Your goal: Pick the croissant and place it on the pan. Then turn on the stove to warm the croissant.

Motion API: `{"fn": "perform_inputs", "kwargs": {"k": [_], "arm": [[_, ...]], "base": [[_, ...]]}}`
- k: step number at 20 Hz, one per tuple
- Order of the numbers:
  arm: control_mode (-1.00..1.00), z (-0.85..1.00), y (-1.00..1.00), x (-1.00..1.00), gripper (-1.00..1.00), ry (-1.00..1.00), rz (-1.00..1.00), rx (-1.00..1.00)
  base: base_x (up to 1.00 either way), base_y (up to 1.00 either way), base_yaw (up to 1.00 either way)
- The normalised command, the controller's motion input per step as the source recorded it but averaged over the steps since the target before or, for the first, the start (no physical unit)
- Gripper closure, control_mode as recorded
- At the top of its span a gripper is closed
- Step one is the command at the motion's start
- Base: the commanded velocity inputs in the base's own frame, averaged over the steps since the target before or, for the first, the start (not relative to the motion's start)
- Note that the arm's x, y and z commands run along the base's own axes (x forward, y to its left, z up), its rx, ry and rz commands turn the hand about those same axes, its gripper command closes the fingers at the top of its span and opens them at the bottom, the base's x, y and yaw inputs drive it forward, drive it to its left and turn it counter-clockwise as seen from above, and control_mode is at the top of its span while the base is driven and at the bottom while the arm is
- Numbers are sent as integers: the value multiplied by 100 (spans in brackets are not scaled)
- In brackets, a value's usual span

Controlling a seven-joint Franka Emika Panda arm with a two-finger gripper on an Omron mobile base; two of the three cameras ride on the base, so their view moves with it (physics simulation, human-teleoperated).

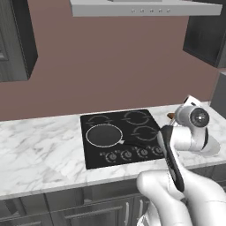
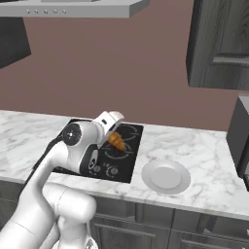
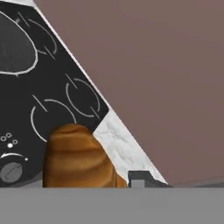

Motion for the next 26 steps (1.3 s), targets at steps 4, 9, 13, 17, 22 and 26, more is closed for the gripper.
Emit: {"fn": "perform_inputs", "kwargs": {"k": [4, 9, 13, 17, 22, 26], "arm": [[-100, 68, 66, -18, 100, 0, 0, 2], [-100, 39, 77, -7, 100, 0, 0, 11], [-100, 23, 97, -3, 100, 0, 0, 18], [-100, 13, 100, -21, 100, 0, 0, 14], [-100, -1, 98, -16, 100, 4, 0, 17], [-100, -1, 27, -3, 100, 1, 0, 2]], "base": [[0, 0, 0], [0, 0, 0], [0, 0, 0], [0, 0, 0], [0, 0, 0], [0, 0, 0]]}}
